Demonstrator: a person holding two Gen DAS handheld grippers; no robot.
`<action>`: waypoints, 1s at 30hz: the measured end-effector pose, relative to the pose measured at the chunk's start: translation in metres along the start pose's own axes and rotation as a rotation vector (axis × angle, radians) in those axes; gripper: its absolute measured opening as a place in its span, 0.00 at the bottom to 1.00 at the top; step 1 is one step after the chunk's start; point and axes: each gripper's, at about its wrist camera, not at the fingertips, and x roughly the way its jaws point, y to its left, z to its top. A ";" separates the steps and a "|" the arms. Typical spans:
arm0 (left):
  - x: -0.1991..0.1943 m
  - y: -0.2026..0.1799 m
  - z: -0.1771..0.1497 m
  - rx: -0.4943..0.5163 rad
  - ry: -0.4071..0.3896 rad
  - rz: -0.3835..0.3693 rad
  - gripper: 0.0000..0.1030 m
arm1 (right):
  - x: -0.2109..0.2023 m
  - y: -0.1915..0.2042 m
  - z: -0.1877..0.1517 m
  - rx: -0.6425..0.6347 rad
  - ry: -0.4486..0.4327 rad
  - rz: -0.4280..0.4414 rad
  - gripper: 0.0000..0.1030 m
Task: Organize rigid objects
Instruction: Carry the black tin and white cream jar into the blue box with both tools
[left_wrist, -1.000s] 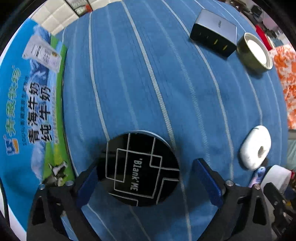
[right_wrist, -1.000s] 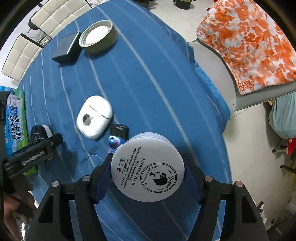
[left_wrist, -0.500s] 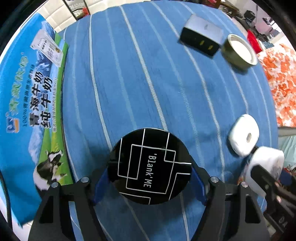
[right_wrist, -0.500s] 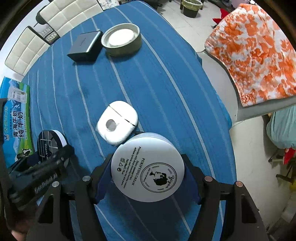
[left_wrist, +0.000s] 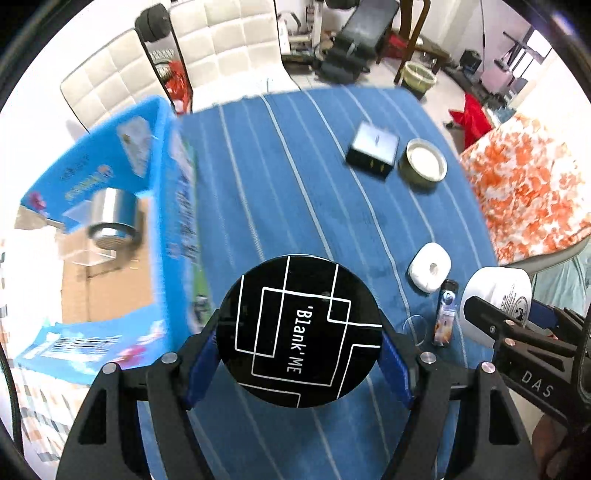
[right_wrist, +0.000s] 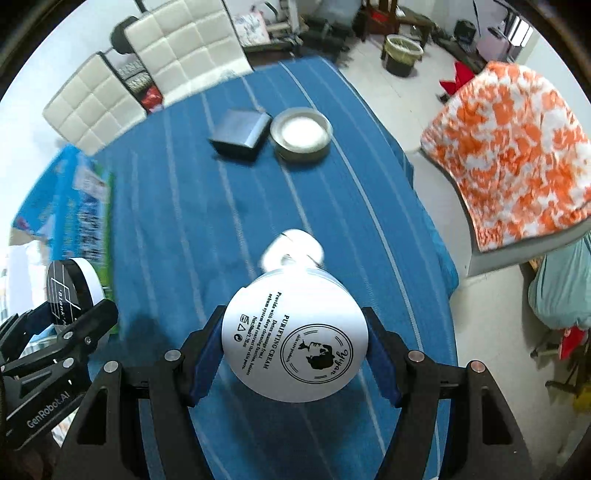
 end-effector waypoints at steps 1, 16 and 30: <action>-0.007 0.006 -0.001 -0.005 -0.011 -0.006 0.72 | -0.012 0.008 -0.001 -0.014 -0.017 0.006 0.69; -0.103 0.154 -0.029 -0.126 -0.164 0.073 0.72 | -0.113 0.178 -0.033 -0.186 -0.120 0.197 0.69; -0.128 0.266 -0.043 -0.225 -0.210 0.118 0.72 | -0.112 0.303 -0.047 -0.297 -0.125 0.212 0.69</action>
